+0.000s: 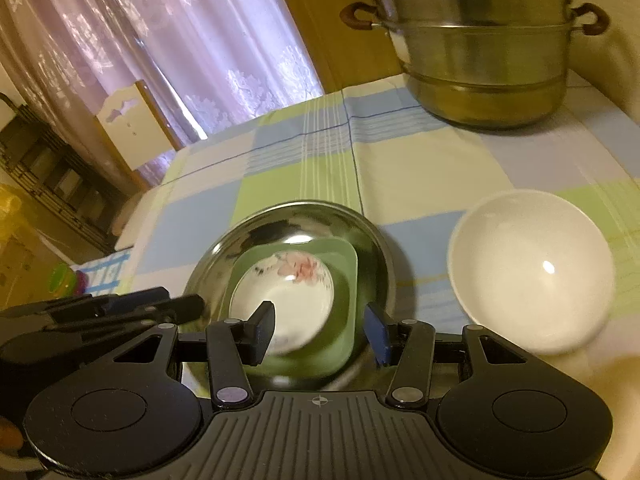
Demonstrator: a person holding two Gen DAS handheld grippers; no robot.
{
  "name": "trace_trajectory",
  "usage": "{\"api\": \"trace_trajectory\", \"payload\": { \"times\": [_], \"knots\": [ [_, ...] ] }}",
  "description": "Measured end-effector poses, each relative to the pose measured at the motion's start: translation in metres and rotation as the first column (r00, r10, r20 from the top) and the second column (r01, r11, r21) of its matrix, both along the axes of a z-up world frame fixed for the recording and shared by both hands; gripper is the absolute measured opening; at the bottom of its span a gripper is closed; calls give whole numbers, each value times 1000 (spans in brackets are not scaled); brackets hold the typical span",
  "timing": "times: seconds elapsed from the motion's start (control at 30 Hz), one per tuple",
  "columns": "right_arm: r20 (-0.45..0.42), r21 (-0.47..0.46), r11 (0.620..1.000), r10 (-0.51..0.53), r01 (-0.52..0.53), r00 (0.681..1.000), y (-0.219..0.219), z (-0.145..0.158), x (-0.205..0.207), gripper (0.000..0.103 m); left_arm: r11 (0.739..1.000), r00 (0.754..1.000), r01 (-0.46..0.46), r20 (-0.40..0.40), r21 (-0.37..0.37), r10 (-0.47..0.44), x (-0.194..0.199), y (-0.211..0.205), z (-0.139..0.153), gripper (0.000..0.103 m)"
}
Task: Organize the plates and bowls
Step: 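Lower the saucer onto the green tray and open both grippers, then pull both grippers back from the stacked dishes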
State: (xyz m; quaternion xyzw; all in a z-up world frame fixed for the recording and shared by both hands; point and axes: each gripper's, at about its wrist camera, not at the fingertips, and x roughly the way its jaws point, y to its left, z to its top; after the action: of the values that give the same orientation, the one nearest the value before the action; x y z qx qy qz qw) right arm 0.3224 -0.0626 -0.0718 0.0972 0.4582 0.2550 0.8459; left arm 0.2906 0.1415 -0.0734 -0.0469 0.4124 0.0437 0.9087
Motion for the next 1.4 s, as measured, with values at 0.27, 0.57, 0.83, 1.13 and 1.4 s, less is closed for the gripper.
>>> {"api": "trace_trajectory", "payload": {
  "times": [0.27, 0.57, 0.83, 1.13, 1.4],
  "knots": [
    [-66, 10, 999, -42, 43, 997, -36, 12, -51, 50, 999, 998, -50, 33, 3, 49, -53, -17, 21, 35],
    [-27, -42, 999, -28, 27, 999, -75, 22, -106, 50, 999, 997, -41, 61, 36, 38, -112, -58, 33, 37],
    [-23, -50, 998, -39, 38, 999, -112, 27, -144, 50, 1000, 999, -23, 44, -19, 24, -154, -87, 40, 37],
    [-23, -47, 998, -44, 43, 999, -144, 36, -179, 50, 1000, 1000, 4, 2, -19, -4, -187, -127, 47, 36],
    [-29, -40, 998, -58, 57, 998, -169, 39, -200, 50, 1000, 1000, 23, 0, -15, -23, -206, -156, 50, 36]
  ]
}}
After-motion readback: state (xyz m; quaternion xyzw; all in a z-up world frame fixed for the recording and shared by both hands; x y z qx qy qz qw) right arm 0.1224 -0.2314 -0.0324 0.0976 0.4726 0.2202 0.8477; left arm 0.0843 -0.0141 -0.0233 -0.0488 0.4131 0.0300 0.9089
